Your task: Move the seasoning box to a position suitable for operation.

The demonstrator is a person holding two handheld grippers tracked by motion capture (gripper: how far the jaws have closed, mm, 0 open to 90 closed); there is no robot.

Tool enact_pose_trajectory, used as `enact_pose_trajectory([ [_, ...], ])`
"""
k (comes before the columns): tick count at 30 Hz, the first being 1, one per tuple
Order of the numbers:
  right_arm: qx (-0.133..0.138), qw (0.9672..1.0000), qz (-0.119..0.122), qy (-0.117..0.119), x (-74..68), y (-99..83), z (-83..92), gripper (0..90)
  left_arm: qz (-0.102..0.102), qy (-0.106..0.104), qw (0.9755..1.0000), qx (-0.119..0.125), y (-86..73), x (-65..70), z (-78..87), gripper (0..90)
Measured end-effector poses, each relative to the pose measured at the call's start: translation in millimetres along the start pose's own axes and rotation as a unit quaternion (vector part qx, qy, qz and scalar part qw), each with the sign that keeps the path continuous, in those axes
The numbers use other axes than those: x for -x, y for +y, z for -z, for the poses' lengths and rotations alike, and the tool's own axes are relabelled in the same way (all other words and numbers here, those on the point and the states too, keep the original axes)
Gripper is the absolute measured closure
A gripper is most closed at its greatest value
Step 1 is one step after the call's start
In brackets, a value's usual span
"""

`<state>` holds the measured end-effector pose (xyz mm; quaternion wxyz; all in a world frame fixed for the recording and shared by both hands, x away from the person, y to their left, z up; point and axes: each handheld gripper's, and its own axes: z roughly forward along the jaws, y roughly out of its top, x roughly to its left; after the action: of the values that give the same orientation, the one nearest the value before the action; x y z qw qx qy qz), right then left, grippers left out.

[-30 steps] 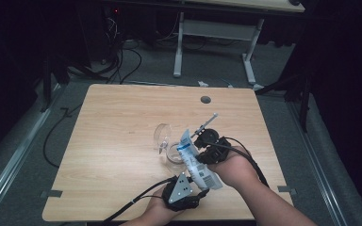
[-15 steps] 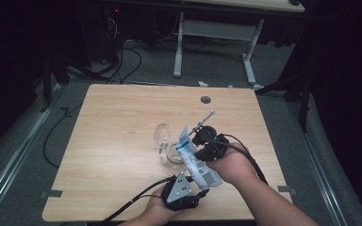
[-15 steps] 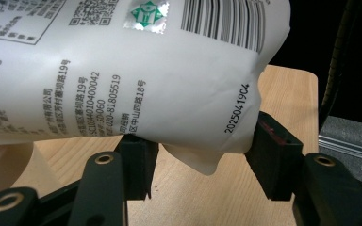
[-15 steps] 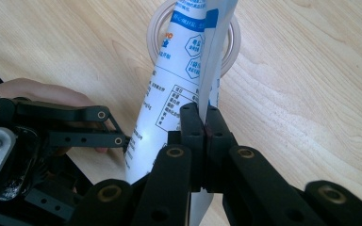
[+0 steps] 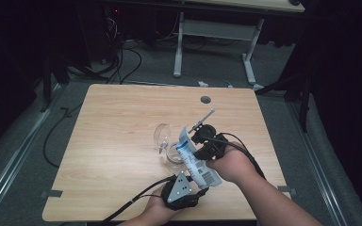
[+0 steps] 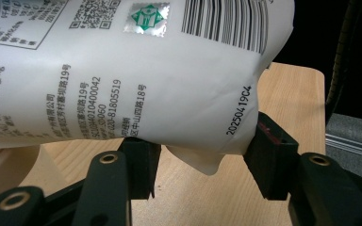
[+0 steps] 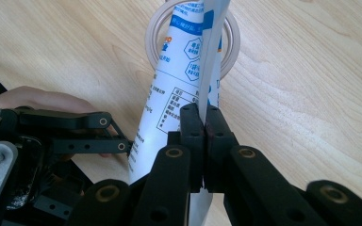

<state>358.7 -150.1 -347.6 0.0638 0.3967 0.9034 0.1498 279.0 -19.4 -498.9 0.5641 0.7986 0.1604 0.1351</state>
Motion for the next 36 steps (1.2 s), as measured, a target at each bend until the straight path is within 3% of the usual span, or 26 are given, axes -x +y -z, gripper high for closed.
enact_pose_trajectory([
  [14, 0.0, 0.9999, 0.012, 0.001, -1.6, 4.7, 0.3, 89.9, 0.006, -0.007, 1.0, 0.002, 3.8, 0.2, 2.1, 48.1],
  [36, 0.005, 0.9997, 0.021, -0.007, -0.9, 10.9, 3.0, 90.0, -0.006, 0.001, 1.0, 0.006, 8.4, -0.9, 2.4, 47.7],
])
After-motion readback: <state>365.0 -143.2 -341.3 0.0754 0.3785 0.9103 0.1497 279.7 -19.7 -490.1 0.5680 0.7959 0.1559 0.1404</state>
